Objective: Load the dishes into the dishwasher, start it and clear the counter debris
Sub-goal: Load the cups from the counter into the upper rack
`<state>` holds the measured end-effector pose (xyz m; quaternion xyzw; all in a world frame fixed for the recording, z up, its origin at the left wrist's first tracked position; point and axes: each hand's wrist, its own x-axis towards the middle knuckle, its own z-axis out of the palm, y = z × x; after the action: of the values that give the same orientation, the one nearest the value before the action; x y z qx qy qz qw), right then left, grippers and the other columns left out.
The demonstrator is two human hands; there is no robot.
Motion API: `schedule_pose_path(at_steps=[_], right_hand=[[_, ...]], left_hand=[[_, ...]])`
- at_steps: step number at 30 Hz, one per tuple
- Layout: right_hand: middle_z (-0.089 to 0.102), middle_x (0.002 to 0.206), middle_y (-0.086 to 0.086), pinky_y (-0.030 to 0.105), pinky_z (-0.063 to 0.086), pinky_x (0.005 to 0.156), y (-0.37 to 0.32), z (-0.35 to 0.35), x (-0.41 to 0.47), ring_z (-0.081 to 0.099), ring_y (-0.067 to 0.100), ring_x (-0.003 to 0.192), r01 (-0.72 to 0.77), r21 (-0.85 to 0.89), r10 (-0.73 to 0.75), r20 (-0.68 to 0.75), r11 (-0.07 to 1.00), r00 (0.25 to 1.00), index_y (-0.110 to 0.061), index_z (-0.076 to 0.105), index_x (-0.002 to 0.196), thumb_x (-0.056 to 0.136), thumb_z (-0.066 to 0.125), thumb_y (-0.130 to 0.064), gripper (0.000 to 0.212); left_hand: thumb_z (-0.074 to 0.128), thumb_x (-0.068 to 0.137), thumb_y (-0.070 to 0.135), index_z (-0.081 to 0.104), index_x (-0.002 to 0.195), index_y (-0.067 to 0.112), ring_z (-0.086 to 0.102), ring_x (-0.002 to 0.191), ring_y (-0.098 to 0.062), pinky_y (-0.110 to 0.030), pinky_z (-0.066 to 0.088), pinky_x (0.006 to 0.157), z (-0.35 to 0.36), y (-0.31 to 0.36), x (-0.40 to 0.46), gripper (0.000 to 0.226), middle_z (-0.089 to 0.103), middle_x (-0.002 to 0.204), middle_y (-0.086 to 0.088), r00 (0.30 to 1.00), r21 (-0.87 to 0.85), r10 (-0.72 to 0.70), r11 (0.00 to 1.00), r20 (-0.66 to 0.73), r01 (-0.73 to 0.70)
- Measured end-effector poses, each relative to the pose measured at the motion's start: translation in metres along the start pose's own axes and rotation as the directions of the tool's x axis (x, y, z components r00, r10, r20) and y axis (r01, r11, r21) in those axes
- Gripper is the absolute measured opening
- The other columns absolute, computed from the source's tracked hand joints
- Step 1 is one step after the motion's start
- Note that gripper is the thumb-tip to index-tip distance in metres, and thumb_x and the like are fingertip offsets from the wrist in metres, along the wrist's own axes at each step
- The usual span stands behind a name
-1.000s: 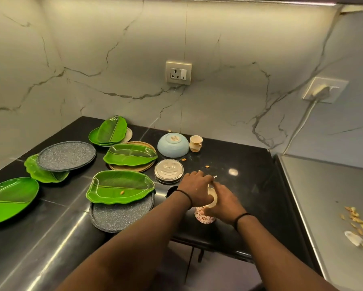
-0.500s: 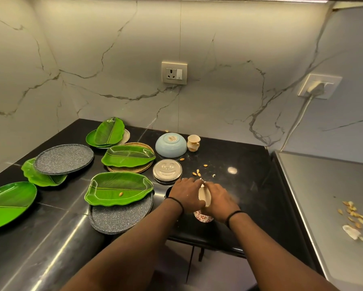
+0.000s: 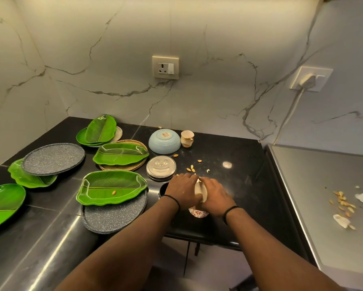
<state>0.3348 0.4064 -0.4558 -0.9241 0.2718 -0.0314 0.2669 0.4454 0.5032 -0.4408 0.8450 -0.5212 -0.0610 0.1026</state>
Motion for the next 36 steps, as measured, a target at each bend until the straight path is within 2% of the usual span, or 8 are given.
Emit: schedule_pose_path(at_steps=[8, 10, 15, 18, 20, 26, 31, 36], right_hand=[[0.048, 0.136, 0.012, 0.037, 0.037, 0.107, 0.038, -0.055, -0.037, 0.045, 0.026, 0.126, -0.074, 0.094, 0.090, -0.185, 0.993, 0.979, -0.013, 0.042, 0.138, 0.067, 0.062, -0.047, 0.082], [0.056, 0.126, 0.015, 0.036, 0.041, 0.100, 0.078, -0.079, -0.079, 0.052, 0.030, 0.116, -0.162, 0.111, 0.186, -0.260, 0.981, 0.948, -0.010, 0.051, 0.128, 0.065, 0.054, -0.048, 0.073], [0.056, 0.121, 0.014, 0.041, 0.045, 0.094, 0.197, -0.103, -0.233, 0.052, 0.030, 0.113, -0.489, 0.130, 0.498, -0.391, 0.862, 0.774, -0.014, 0.051, 0.125, 0.073, 0.072, -0.022, 0.057], [0.063, 0.102, 0.011, 0.037, 0.046, 0.078, 0.224, -0.091, -0.304, 0.059, 0.029, 0.097, -0.602, 0.128, 0.605, -0.337, 0.788, 0.721, -0.013, 0.060, 0.101, 0.076, 0.067, -0.024, 0.028], [0.066, 0.092, 0.009, 0.037, 0.046, 0.073, 0.259, -0.069, -0.371, 0.061, 0.029, 0.091, -0.702, 0.169, 0.713, -0.314, 0.692, 0.627, -0.015, 0.062, 0.089, 0.077, 0.064, -0.027, 0.016], [0.049, 0.133, 0.016, 0.037, 0.043, 0.099, 0.313, 0.046, -0.491, 0.049, 0.034, 0.122, -0.887, 0.225, 0.910, 0.007, 0.403, 0.415, -0.018, 0.045, 0.136, 0.080, 0.060, -0.012, 0.058], [0.045, 0.133, 0.014, 0.040, 0.045, 0.095, 0.342, 0.130, -0.525, 0.050, 0.035, 0.118, -0.895, 0.194, 0.883, 0.176, 0.402, 0.435, -0.030, 0.030, 0.145, 0.084, 0.056, -0.023, 0.067], [0.036, 0.138, 0.013, 0.042, 0.046, 0.092, 0.367, 0.169, -0.523, 0.045, 0.036, 0.120, -0.862, 0.193, 0.830, 0.239, 0.469, 0.505, -0.029, 0.026, 0.146, 0.081, 0.056, -0.019, 0.073]], left_hand=[[0.059, 0.076, 0.043, 0.061, 0.107, 0.016, 0.060, 0.102, -0.030, -0.038, 0.047, 0.087, -0.002, 0.084, 0.037, 0.042, 0.065, 0.108, -0.008, 0.972, -0.018, 0.190, 0.981, -0.136, -0.194], [0.058, 0.076, 0.042, 0.063, 0.104, 0.018, 0.062, 0.099, -0.032, -0.038, 0.048, 0.082, 0.006, 0.144, 0.040, 0.037, 0.066, 0.105, -0.008, 0.950, -0.047, 0.285, 0.955, -0.126, -0.293], [0.058, 0.082, 0.042, 0.057, 0.122, 0.020, 0.058, 0.106, -0.029, -0.038, 0.046, 0.088, 0.074, 0.315, 0.004, 0.046, 0.063, 0.114, -0.007, 0.810, -0.203, 0.584, 0.800, 0.054, -0.564], [0.053, 0.088, 0.036, 0.058, 0.118, 0.017, 0.059, 0.103, -0.033, -0.038, 0.046, 0.083, 0.119, 0.366, -0.033, 0.035, 0.064, 0.113, -0.011, 0.741, -0.268, 0.656, 0.747, 0.145, -0.608], [0.051, 0.090, 0.031, 0.057, 0.116, 0.016, 0.060, 0.102, -0.035, -0.040, 0.048, 0.081, 0.165, 0.411, -0.074, 0.031, 0.064, 0.114, -0.013, 0.643, -0.286, 0.725, 0.688, 0.247, -0.666], [0.053, 0.088, 0.027, 0.047, 0.133, 0.017, 0.055, 0.116, -0.034, -0.041, 0.042, 0.097, 0.284, 0.447, -0.151, 0.047, 0.061, 0.123, -0.013, 0.471, -0.147, 0.694, 0.632, 0.544, -0.761], [0.057, 0.085, 0.024, 0.049, 0.130, 0.015, 0.044, 0.125, -0.030, -0.039, 0.034, 0.105, 0.353, 0.464, -0.196, 0.046, 0.054, 0.130, -0.010, 0.397, -0.117, 0.598, 0.640, 0.697, -0.759], [0.057, 0.083, 0.021, 0.055, 0.121, 0.016, 0.052, 0.120, -0.027, -0.036, 0.035, 0.105, 0.397, 0.470, -0.214, 0.039, 0.061, 0.124, -0.007, 0.397, -0.007, 0.477, 0.646, 0.784, -0.763]])
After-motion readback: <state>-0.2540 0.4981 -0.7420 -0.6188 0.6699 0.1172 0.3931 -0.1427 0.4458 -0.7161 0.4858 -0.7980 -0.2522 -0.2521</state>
